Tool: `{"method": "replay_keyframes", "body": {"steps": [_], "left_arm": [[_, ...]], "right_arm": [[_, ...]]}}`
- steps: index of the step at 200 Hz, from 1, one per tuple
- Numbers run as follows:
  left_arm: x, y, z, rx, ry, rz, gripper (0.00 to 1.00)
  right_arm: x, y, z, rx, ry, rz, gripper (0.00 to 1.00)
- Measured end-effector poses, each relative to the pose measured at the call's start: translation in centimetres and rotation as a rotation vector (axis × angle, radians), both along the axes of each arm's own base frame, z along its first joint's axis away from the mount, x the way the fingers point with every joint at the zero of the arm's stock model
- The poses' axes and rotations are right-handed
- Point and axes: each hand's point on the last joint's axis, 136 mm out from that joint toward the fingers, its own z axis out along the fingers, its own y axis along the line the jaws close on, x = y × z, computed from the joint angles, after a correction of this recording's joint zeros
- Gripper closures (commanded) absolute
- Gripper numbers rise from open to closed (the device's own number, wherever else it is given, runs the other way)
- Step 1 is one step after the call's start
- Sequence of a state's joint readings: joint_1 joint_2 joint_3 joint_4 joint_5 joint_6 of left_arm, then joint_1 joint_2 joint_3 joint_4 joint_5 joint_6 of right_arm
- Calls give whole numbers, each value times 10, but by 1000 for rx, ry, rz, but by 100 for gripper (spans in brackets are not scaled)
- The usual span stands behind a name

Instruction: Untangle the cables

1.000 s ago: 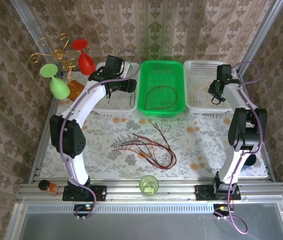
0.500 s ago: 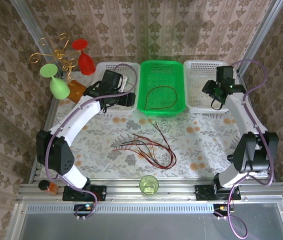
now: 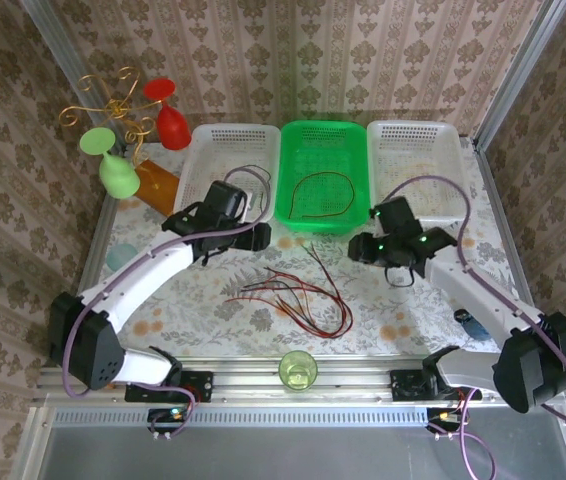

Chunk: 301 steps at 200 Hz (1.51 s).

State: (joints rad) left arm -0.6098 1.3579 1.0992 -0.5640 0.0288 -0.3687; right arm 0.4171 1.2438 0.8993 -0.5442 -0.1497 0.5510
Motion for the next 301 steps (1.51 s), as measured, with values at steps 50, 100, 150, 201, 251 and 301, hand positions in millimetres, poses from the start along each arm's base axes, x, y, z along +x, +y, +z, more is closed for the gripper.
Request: {"method": "replay_keyframes", "body": {"steps": [50,100,150,201,251,301], "left_arm": [[-26,14,-20,-49,42,57,25],[-35,19,-33,-73,68,92,25],[-39,21,-37,-83,76,105,26],[-41,22,-34,-94,66,108,26],[-41,22,-31,-98,60,107,26],[-38,19,-13,-133,23,101,26]], "right_arm": [[-18,74,-26,122,42,160,61],[-21,107,-60,159,117,205,62],[-26,119,-88,152,188,218,67],[-26,127,-98,160,226,222,80],[-21,134,-92,178,203,238,100],[-16,135,-58,201,100,274,100]]}}
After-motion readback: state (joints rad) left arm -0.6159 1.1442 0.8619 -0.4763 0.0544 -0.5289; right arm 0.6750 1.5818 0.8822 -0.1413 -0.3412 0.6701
